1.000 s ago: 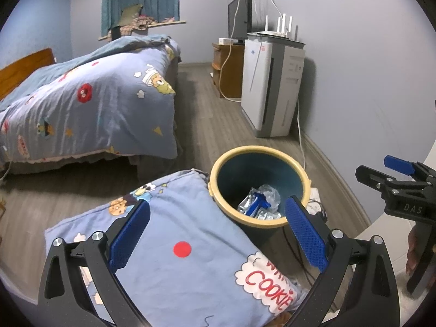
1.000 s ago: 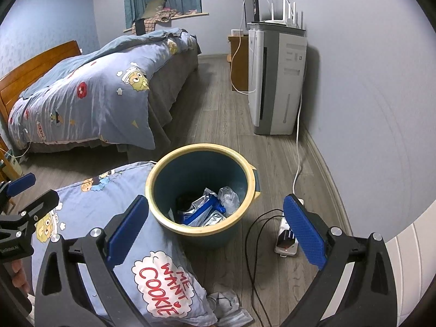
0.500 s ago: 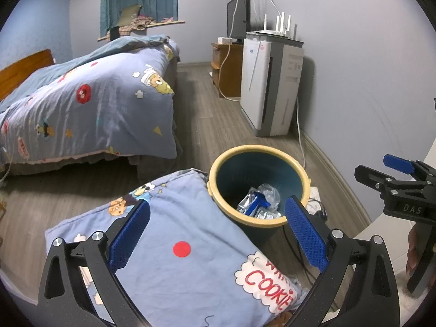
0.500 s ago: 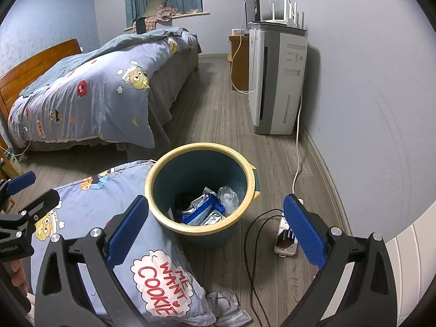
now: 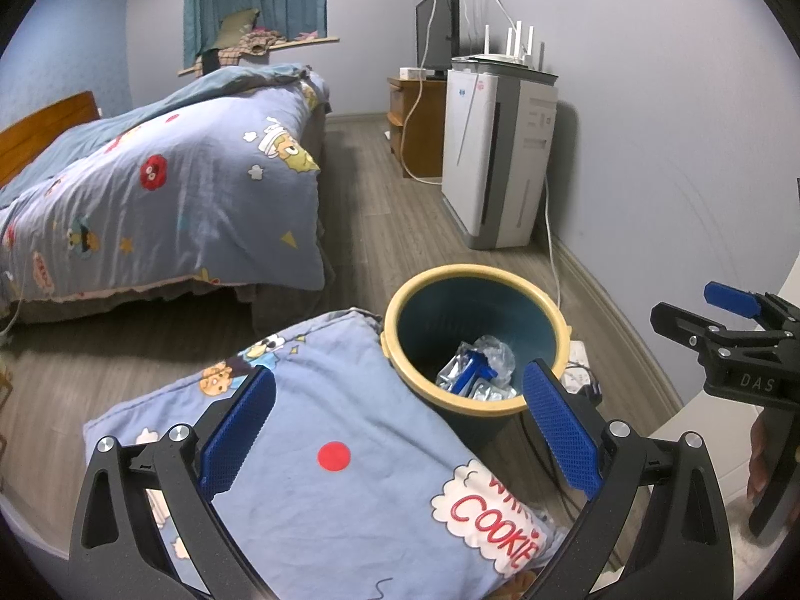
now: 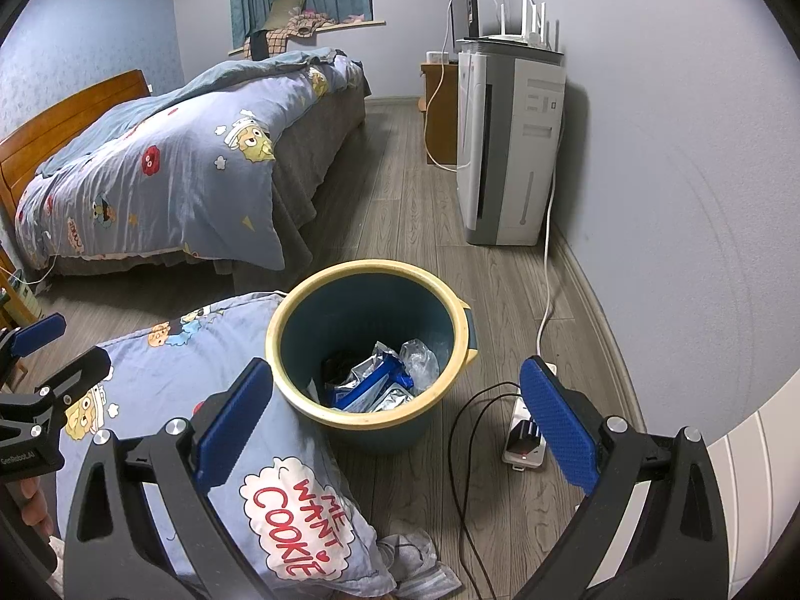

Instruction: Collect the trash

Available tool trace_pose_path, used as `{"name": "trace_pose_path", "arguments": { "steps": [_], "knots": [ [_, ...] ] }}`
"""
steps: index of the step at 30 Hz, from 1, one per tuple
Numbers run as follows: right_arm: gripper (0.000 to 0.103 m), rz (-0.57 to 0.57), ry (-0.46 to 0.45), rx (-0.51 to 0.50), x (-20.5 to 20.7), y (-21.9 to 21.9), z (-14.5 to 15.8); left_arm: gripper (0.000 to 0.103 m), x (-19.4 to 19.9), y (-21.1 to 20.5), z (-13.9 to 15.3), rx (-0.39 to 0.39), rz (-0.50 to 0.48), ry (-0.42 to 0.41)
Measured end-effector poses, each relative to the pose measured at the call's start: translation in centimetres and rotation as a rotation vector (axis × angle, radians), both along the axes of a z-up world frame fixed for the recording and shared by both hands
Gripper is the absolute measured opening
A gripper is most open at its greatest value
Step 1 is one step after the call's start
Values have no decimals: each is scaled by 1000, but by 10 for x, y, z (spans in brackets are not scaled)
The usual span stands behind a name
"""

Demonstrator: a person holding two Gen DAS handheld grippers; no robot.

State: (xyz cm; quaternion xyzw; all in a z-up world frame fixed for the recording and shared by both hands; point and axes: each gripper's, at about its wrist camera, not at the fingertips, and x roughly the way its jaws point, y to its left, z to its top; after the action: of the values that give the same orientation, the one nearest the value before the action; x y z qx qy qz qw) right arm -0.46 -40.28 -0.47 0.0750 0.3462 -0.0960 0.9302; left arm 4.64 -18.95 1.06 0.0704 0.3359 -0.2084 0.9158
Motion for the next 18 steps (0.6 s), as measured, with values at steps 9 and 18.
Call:
{"name": "trace_pose_path", "arguments": {
  "steps": [9, 18],
  "knots": [
    [97, 4, 8, 1, 0, 0, -4, 98, -1, 9, -1, 8, -2, -12],
    [97, 7, 14, 14, -2, 2, -1, 98, -7, 6, 3, 34, -50, -27]
  ]
}}
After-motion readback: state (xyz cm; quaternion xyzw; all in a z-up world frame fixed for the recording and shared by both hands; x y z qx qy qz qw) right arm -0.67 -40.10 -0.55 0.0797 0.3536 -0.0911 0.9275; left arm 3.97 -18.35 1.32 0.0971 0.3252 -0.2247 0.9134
